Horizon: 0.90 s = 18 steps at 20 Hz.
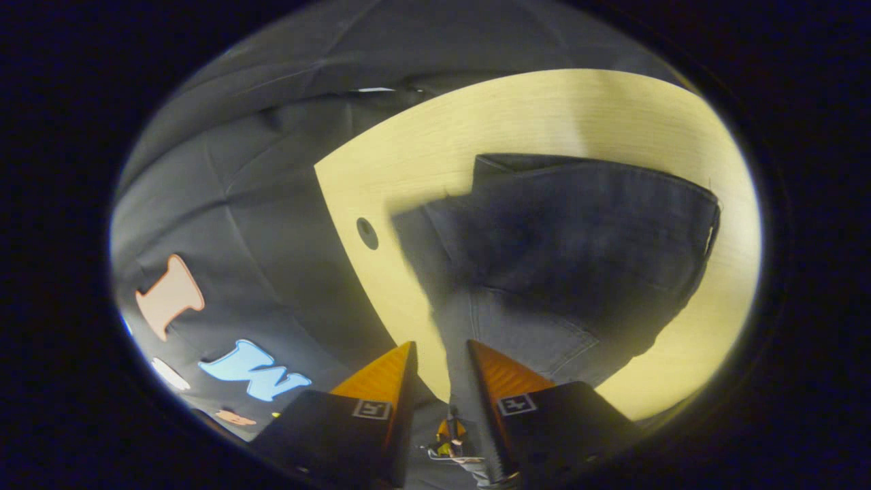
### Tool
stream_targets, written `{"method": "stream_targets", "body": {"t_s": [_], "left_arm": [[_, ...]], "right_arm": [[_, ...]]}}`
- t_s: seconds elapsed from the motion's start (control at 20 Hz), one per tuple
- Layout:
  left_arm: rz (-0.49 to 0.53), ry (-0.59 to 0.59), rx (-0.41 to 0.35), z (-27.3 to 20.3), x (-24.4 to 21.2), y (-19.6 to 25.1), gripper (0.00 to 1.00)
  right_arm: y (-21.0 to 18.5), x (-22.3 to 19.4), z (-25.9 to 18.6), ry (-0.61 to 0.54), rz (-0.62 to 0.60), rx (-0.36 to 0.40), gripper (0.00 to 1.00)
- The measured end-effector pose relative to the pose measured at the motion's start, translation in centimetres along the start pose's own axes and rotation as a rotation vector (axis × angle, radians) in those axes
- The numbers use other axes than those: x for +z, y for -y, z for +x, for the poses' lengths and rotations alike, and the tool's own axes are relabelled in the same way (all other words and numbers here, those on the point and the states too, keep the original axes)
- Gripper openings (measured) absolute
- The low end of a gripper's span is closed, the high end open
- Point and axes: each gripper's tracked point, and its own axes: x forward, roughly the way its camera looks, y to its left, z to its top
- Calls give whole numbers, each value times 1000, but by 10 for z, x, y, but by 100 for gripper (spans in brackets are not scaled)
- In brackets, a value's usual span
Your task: Grasp the waist and the cuffs of the jeans and fold them to make the two legs overlap; first hold the waist and fold one-third of the jeans toward the cuffs, then hold the cuffs and fold the remaining one-third in the same direction to finish folding.
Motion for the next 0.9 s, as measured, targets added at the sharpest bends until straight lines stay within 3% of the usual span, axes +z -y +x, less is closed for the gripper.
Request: {"method": "stream_targets", "body": {"t_s": [0.05,0.1,0.15,0.2,0.25,0.3,0.4,0.45,0.7,0.9], "left_arm": [[18,9,-7,-6,3,4,53],[23,28,-8,-12,4,9,64],[29,43,-26,-20,6,14,54],[40,58,-25,-25,9,15,59],[61,74,-21,-32,15,15,79],[83,87,-12,-38,15,15,100],[123,121,-14,-57,20,19,97],[142,144,-21,-66,23,23,98],[251,257,-62,-116,16,43,98],[418,398,-124,-164,4,70,97]], "right_arm": [[-2,0,5,16,-20,4,48],[-2,0,4,31,-41,5,57],[0,-1,1,56,-73,-3,73],[4,-4,1,83,-109,-20,89],[8,0,-6,105,-147,-34,94],[10,-1,-12,123,-184,-42,94],[14,-6,-21,154,-254,-46,100],[16,-9,-25,166,-290,-48,94],[33,-11,-50,292,-459,-70,94],[53,1,-64,433,-571,-132,94]]}}
